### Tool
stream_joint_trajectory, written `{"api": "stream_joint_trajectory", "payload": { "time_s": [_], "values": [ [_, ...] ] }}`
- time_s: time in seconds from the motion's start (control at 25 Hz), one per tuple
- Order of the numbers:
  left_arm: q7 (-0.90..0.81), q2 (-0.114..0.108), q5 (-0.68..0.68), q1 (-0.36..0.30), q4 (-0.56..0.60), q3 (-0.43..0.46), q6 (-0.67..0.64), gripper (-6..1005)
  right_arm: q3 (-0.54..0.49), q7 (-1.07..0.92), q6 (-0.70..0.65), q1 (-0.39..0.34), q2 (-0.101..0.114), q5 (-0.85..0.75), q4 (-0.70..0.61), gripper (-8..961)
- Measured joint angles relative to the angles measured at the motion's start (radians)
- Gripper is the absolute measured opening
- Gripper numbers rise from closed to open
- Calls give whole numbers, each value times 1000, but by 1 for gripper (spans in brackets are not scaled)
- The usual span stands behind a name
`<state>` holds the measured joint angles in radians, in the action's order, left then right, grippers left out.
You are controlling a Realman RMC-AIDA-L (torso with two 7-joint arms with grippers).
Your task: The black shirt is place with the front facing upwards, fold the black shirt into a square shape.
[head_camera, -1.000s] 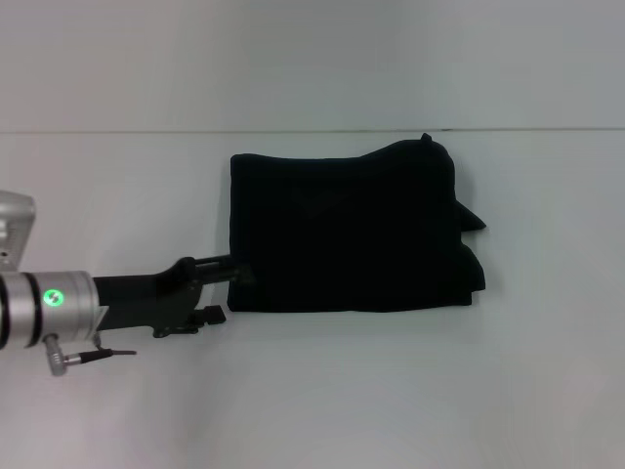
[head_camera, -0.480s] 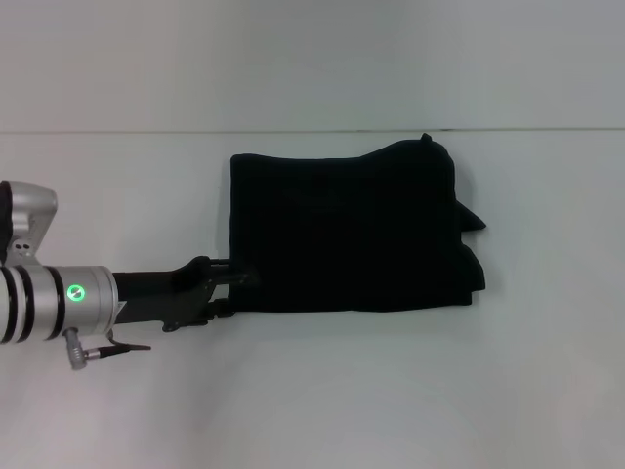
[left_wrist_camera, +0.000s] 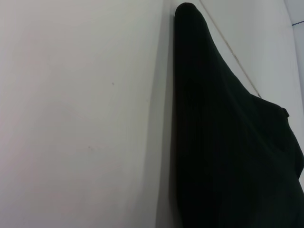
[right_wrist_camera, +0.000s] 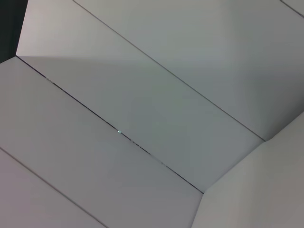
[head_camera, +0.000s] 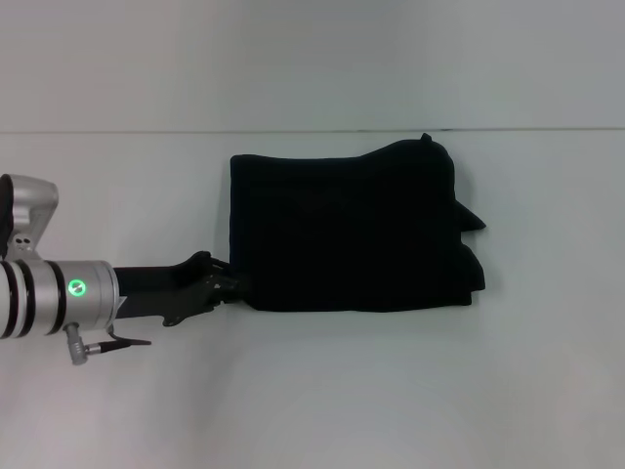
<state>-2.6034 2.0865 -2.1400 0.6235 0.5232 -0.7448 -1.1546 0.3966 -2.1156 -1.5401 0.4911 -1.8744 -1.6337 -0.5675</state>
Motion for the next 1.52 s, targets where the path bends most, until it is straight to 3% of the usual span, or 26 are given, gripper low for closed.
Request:
{"api": "stream_joint_trajectory", "payload": {
  "time_s": [0.48,1.04,1.28,1.52],
  "values": [
    [10,-5,7,-16,0,4,-21,32,-7,2,0,9,6,-1,25,915],
    [35,0,3,-136,66,92,-108,27,-6,2,31,11,-1,-3,40,915],
    [63,2,2,-153,73,112,-136,27,-4,2,41,12,-3,-5,51,914],
    [82,-13,-15,-145,56,141,-176,35,-5,2,46,2,-3,-6,51,914]
  ]
}}
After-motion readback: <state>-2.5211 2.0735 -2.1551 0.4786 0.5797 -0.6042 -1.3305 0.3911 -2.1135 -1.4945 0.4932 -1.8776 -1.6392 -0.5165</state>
